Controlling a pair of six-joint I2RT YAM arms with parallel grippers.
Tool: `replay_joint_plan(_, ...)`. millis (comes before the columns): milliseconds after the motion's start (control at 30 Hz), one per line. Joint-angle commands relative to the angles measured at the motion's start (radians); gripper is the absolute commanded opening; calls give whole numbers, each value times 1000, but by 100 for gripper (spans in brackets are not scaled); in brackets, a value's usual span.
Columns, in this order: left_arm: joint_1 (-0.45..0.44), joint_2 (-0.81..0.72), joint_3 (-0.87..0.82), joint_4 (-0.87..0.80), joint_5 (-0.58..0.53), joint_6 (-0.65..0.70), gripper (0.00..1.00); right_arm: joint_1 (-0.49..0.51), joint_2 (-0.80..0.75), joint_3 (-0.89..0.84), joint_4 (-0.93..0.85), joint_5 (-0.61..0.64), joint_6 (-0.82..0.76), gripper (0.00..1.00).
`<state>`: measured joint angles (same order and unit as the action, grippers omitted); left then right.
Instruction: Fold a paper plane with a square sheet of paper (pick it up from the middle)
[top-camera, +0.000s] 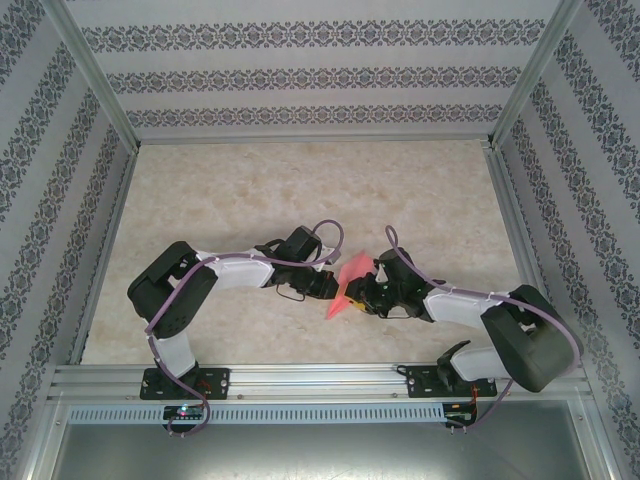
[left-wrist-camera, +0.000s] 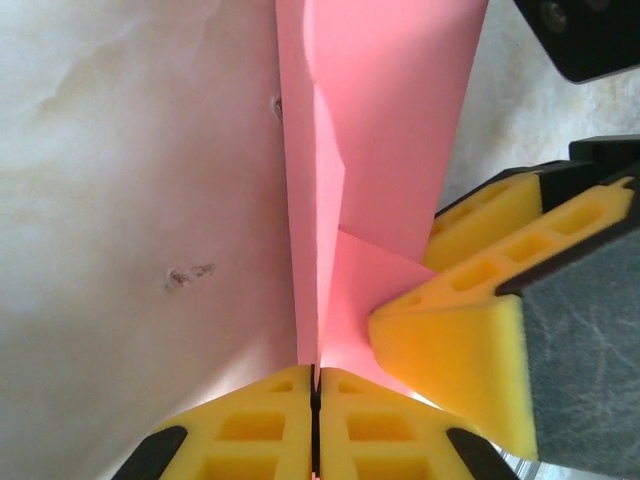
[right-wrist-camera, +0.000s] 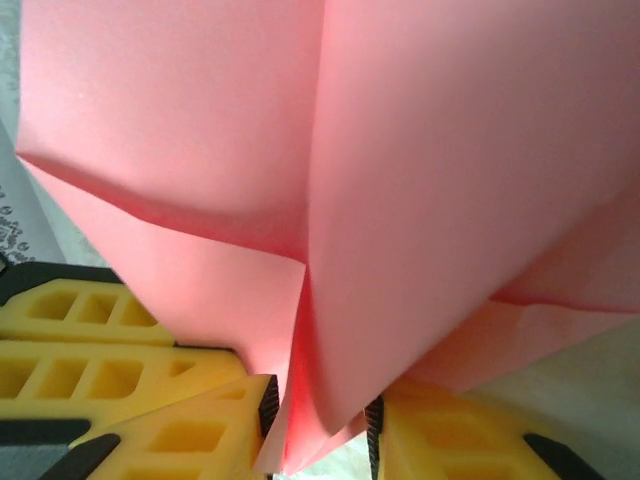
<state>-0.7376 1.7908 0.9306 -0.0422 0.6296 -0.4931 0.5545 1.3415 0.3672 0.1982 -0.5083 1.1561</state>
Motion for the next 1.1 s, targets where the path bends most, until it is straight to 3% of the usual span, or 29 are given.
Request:
replay_joint_plan(0, 10, 19, -10, 50, 30, -24, 10, 5, -7, -2, -12, 19, -13, 29)
replay_joint_plan(167, 10, 12, -8, 53, 44, -29, 10, 11, 39, 12, 58, -2, 7, 28)
replay_joint_plan(633, 10, 9, -9, 51, 46, -30, 13, 18, 52, 47, 43, 4, -7, 12)
replay_joint_plan(767, 13, -11, -10, 33, 40, -21, 18, 15, 29, 88, -97, 26, -83, 3)
replay_joint_plan(1067, 49, -140, -31, -68, 2, 13, 40, 15, 85, 429, -752, 197, -469, 0)
